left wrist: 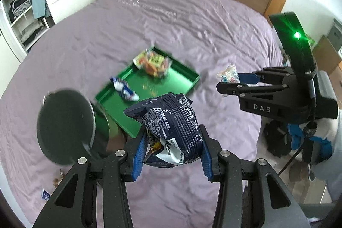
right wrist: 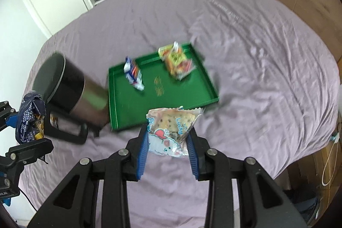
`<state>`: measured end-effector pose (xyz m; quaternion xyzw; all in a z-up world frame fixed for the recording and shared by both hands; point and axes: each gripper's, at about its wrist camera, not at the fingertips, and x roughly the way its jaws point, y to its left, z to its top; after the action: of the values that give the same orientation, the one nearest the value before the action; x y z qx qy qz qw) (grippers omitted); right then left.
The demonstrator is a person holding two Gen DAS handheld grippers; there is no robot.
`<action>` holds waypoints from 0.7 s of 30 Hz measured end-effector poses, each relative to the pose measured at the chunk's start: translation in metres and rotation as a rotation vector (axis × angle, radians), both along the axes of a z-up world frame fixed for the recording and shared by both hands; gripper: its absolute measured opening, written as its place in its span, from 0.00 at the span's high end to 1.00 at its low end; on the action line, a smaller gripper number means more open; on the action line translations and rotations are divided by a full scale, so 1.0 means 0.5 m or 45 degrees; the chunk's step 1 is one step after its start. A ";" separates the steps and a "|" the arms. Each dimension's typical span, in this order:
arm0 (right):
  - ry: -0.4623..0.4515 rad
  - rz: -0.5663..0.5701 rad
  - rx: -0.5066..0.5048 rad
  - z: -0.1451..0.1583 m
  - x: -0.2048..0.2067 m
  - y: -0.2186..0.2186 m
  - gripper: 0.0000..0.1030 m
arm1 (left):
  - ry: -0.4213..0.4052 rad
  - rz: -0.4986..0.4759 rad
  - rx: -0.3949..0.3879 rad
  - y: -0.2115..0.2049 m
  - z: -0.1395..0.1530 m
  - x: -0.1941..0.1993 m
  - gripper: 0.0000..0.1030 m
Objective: Organize snacks
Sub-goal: 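Carry the navy wrapper with left tool while right tool carries the cracker packet to the tray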
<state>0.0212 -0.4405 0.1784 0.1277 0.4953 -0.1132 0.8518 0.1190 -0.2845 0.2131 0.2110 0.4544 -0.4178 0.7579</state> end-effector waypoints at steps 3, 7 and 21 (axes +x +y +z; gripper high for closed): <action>-0.037 -0.007 -0.020 0.024 0.023 -0.023 1.00 | -0.008 0.026 -0.032 -0.023 0.026 0.028 0.62; -0.086 -0.001 -0.048 0.054 0.059 -0.053 1.00 | -0.049 0.057 -0.056 -0.058 0.058 0.067 0.62; -0.055 0.041 -0.124 0.028 0.165 -0.104 1.00 | -0.033 0.209 -0.100 -0.124 0.015 0.169 0.61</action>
<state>0.1037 -0.4925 0.1926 0.0807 0.4727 -0.1207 0.8691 0.2034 -0.3464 0.2205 0.1485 0.4435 -0.3689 0.8032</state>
